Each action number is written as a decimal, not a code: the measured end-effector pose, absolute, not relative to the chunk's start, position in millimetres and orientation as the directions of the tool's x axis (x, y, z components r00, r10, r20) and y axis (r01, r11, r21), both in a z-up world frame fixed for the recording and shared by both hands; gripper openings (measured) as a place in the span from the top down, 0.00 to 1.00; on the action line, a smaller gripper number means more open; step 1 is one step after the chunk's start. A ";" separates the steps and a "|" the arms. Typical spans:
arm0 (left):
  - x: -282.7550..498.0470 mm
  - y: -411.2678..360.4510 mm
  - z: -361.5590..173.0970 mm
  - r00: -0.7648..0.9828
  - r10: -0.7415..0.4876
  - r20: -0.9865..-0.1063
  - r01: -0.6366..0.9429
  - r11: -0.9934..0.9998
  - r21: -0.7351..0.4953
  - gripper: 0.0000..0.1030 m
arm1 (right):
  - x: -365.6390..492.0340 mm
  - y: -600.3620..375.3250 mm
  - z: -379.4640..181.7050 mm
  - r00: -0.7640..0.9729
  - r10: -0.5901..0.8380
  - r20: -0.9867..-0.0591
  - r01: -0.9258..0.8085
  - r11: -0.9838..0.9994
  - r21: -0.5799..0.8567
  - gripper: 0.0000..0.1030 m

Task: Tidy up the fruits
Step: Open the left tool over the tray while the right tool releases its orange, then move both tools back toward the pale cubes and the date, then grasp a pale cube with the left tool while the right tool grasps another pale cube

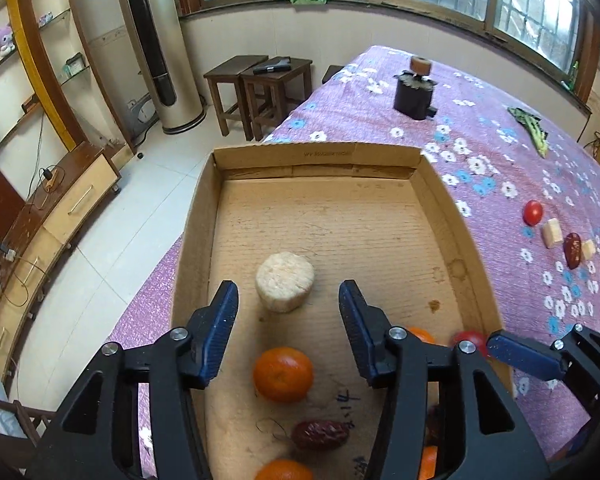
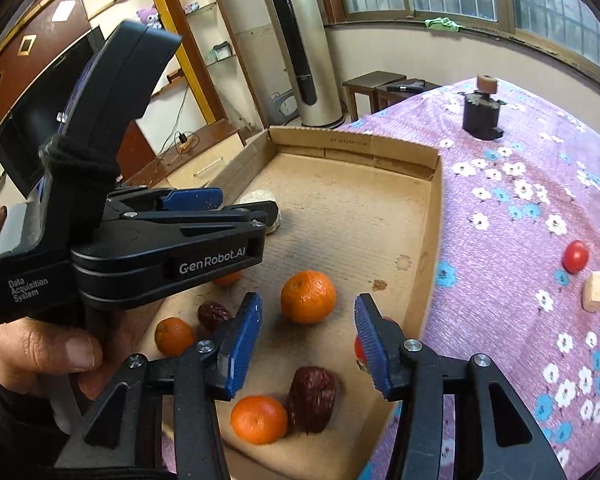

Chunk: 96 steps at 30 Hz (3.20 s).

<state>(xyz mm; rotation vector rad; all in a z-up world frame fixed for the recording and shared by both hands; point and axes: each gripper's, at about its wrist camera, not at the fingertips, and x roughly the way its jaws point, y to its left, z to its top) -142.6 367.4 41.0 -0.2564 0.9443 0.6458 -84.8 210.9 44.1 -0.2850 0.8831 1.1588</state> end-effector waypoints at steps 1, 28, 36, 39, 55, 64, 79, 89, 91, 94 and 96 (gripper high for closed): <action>-142.9 364.1 41.9 0.420 0.402 -0.813 -0.612 0.787 0.073 0.50 | -83.8 207.1 46.2 0.125 0.675 -0.727 -0.880 0.414 0.233 0.51; -125.3 288.8 61.2 0.502 0.353 -0.789 -0.484 0.871 0.082 0.45 | -46.9 87.7 62.9 0.276 0.660 -0.698 -0.763 0.593 0.258 0.43; -113.6 268.1 61.3 0.520 0.317 -0.793 -0.445 0.893 0.065 0.45 | -31.9 52.0 60.5 0.327 0.631 -0.703 -0.714 0.653 0.254 0.43; -105.8 257.4 60.7 0.529 0.297 -0.795 -0.419 0.906 0.060 0.45 | -22.7 34.9 57.7 0.350 0.608 -0.712 -0.685 0.685 0.249 0.43; -60.8 215.9 46.0 0.536 0.194 -0.822 -0.330 0.944 0.007 0.45 | 25.2 -4.9 33.0 0.401 0.533 -0.745 -0.611 0.762 0.216 0.47; -12.6 209.9 28.9 0.531 0.108 -0.840 -0.329 0.940 -0.086 0.45 | 93.3 -19.9 16.7 0.463 0.468 -0.753 -0.504 0.838 0.210 0.67; 70.2 198.1 -5.5 0.512 0.017 -0.859 -0.320 0.932 -0.172 0.46 | 134.8 -2.0 -4.0 0.434 0.473 -0.766 -0.514 0.829 0.221 0.67; 61.0 197.4 -4.0 0.545 -0.019 -0.838 -0.273 0.941 -0.199 0.76 | 124.3 -3.8 2.5 0.453 0.499 -0.739 -0.527 0.818 0.230 0.68; 50.6 197.6 -2.9 0.547 -0.029 -0.837 -0.272 0.939 -0.210 0.76 | 115.4 -6.8 9.4 0.462 0.508 -0.727 -0.533 0.814 0.230 0.68; 32.5 195.6 3.0 0.564 -0.036 -0.825 -0.264 0.939 -0.221 0.76 | 98.4 -11.5 18.7 0.468 0.526 -0.710 -0.543 0.805 0.239 0.68; 22.6 193.8 8.0 0.574 -0.029 -0.818 -0.258 0.942 -0.214 0.76 | 88.6 -12.6 21.7 0.460 0.538 -0.706 -0.550 0.797 0.249 0.68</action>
